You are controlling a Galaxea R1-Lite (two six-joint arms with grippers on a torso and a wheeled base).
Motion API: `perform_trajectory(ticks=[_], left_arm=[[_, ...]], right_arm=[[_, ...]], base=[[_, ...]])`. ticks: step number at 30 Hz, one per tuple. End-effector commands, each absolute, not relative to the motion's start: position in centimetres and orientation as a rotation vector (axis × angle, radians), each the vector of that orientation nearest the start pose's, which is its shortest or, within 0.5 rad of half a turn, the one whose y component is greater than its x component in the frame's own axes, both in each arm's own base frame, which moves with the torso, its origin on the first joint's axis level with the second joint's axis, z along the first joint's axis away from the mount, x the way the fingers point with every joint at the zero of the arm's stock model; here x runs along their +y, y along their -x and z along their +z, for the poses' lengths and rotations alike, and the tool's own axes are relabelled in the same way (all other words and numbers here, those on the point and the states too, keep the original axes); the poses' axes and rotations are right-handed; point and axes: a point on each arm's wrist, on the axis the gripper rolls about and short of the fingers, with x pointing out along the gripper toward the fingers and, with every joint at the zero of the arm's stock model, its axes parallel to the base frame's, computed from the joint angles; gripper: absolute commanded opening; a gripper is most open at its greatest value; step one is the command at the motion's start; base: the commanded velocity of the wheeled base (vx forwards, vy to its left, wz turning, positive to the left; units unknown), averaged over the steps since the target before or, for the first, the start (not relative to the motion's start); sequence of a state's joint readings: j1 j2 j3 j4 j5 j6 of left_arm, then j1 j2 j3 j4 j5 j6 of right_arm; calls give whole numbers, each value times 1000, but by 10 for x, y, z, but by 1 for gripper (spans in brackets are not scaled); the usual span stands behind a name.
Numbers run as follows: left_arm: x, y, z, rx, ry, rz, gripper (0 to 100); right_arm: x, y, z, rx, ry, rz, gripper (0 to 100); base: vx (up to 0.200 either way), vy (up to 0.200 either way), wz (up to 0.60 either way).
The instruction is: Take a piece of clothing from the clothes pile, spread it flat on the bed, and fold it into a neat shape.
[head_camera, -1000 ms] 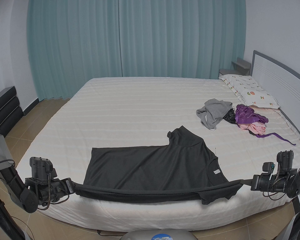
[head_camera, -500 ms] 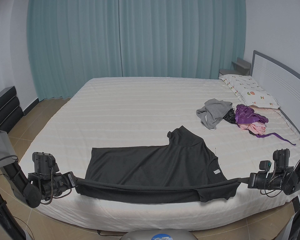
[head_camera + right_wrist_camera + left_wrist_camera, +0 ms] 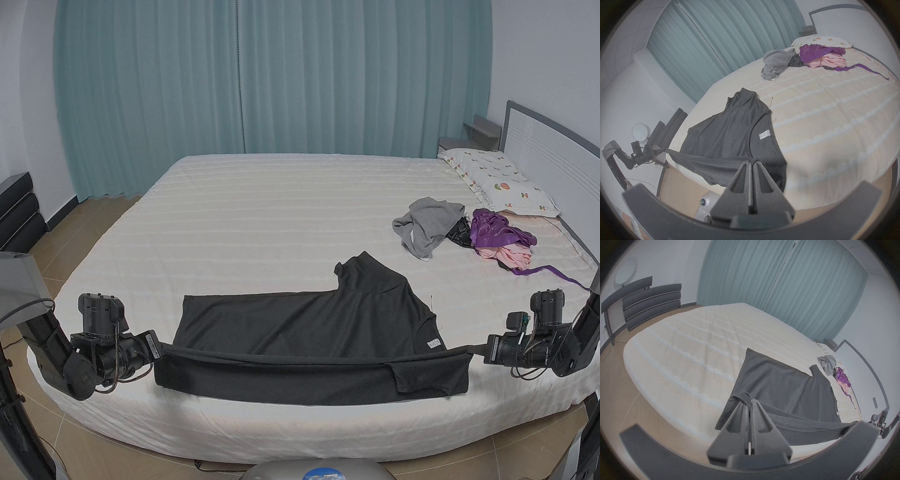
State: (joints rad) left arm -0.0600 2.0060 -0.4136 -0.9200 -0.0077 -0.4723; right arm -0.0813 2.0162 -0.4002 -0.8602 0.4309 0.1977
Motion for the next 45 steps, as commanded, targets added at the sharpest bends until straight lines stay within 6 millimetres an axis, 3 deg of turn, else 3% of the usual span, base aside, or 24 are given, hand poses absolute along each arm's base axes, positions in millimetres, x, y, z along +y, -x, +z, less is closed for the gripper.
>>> perform_trajectory(ticks=[1,8,24,25,30,44,45], left_arm=[[-16,-277,31,683,437,99,0],[-19,-279,27,710,431,96,0],[-20,-309,7,721,432,104,0],[-21,-320,-5,735,429,104,0],[-22,-333,-16,740,433,107,0],[-23,-352,-36,745,474,128,0],[-23,-353,-38,746,475,131,100]], right_arm=[[-13,-274,19,776,-381,260,0],[-9,-280,19,768,-373,275,0],[-7,-303,1,786,-371,277,0],[-7,-310,-8,796,-374,274,0],[-7,-320,-18,806,-375,275,0],[-3,-331,-36,833,-375,286,0],[-3,-331,-36,833,-375,286,0]], base=[[0,0,0],[0,0,0],[0,0,0],[0,0,0],[0,0,0],[0,0,0],[0,0,0]])
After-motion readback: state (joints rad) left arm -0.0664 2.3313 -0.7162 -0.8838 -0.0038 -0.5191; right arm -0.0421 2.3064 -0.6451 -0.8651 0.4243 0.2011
